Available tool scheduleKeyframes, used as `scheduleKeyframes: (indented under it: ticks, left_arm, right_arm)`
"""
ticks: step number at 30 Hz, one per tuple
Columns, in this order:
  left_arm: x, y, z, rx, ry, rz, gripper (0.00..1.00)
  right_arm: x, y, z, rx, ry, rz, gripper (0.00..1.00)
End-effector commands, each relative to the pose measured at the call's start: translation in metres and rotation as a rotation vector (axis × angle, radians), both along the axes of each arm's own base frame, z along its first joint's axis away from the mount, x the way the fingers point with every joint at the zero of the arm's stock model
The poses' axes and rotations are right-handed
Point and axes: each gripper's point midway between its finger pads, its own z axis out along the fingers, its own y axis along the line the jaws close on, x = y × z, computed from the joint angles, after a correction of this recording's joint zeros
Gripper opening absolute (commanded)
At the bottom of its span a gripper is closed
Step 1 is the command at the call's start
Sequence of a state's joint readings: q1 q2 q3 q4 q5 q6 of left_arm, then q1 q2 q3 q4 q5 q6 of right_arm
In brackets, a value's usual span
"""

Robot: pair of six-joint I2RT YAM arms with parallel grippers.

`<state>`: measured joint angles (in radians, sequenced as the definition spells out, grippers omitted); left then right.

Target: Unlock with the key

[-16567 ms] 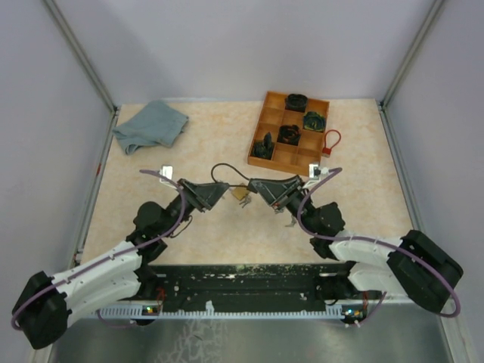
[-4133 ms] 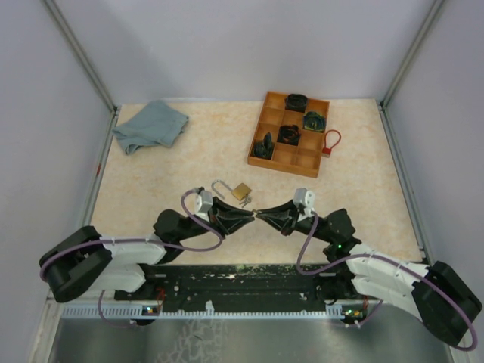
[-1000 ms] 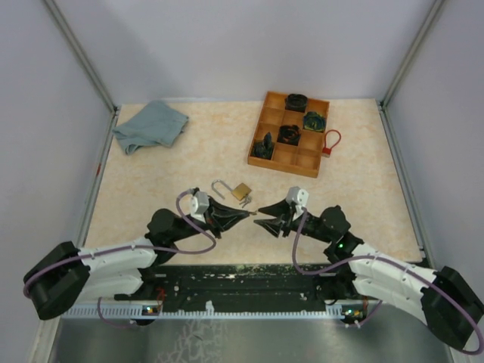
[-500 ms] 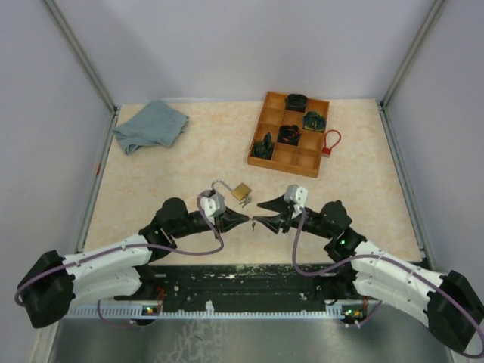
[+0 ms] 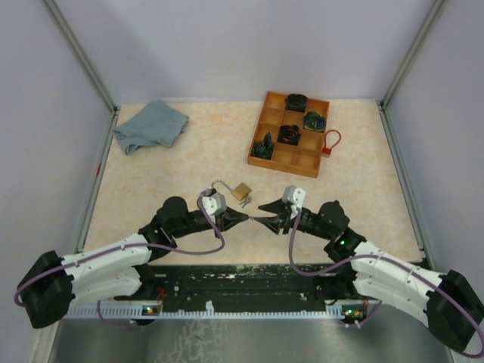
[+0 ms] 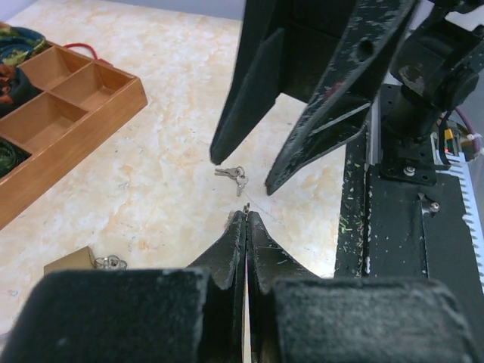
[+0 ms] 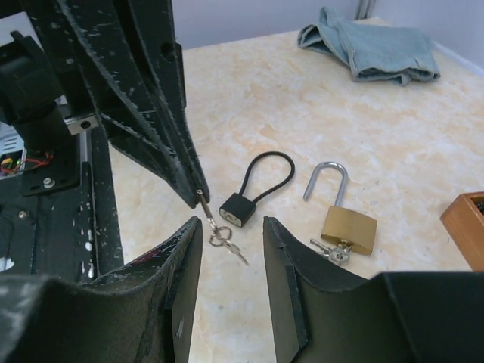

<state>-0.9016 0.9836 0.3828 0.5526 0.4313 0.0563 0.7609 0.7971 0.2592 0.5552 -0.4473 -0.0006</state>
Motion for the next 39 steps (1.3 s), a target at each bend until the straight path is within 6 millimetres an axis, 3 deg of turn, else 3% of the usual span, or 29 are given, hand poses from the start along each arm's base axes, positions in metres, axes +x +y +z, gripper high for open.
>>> scheduleKeyframes:
  ticks: [1,10,22,33,39]
  left_arm:
    - [0.009,0.002,0.008,-0.025,0.055,0.071,0.0]
    - [0.002,-0.001,0.023,-0.083,0.102,0.044,0.0]
    - [-0.007,-0.001,0.041,-0.145,0.083,-0.001,0.0]
    - [-0.011,0.0,0.048,-0.179,0.075,-0.015,0.0]
    - [-0.009,0.001,0.049,-0.183,0.074,-0.004,0.0]
  right_arm:
    - [-0.009,-0.001,0.016,0.035,-0.127,0.049,0.38]
    - [-0.012,0.009,-0.009,-0.016,-0.128,0.123,0.42]
    - [-0.01,0.018,-0.025,-0.013,-0.142,0.156,0.41]
    - [-0.014,0.023,-0.014,0.038,-0.148,0.187,0.29]
    - [-0.017,0.023,-0.014,0.035,-0.141,0.203,0.09]
